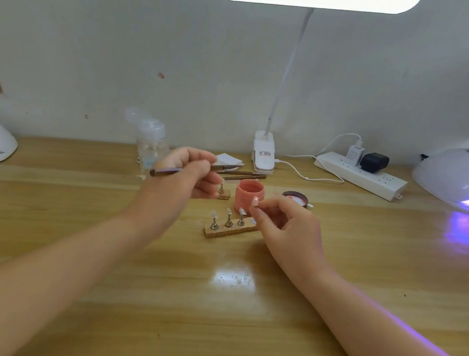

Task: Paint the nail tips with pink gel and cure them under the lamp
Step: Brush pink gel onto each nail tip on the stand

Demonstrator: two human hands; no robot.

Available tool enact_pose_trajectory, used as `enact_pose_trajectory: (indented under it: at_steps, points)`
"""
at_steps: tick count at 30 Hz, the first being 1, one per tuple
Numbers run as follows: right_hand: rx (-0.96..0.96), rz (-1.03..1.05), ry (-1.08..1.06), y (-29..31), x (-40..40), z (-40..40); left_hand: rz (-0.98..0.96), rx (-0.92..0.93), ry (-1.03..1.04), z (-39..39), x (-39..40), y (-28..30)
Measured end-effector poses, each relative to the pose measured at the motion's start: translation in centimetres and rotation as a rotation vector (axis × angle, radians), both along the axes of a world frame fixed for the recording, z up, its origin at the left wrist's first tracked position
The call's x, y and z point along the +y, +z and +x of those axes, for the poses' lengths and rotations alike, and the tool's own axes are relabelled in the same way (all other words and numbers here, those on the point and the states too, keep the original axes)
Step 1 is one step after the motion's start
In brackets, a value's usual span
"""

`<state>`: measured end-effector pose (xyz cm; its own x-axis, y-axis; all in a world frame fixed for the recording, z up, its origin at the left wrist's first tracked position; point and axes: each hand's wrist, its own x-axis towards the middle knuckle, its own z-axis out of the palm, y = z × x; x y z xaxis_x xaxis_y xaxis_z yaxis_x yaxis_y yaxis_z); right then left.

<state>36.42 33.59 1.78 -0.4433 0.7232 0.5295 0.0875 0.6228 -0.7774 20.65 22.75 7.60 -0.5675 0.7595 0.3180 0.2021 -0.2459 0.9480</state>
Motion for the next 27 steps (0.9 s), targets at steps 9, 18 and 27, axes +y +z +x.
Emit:
enact_pose_trajectory:
  at_steps: [9, 18, 27]
  points:
    - [-0.005, 0.002, 0.003, -0.1, 0.1, 0.0, 0.089, 0.357, -0.058, 3.1, -3.9, -3.6]
    - [-0.005, 0.004, 0.02, 0.2, -0.1, 0.2, 0.074, 0.371, -0.102, 3.1, -4.0, -4.0]
    - [0.0, 0.033, 0.027, 0.1, -0.1, 0.2, 0.128, 0.3, -0.056, 3.3, -3.8, -4.1]
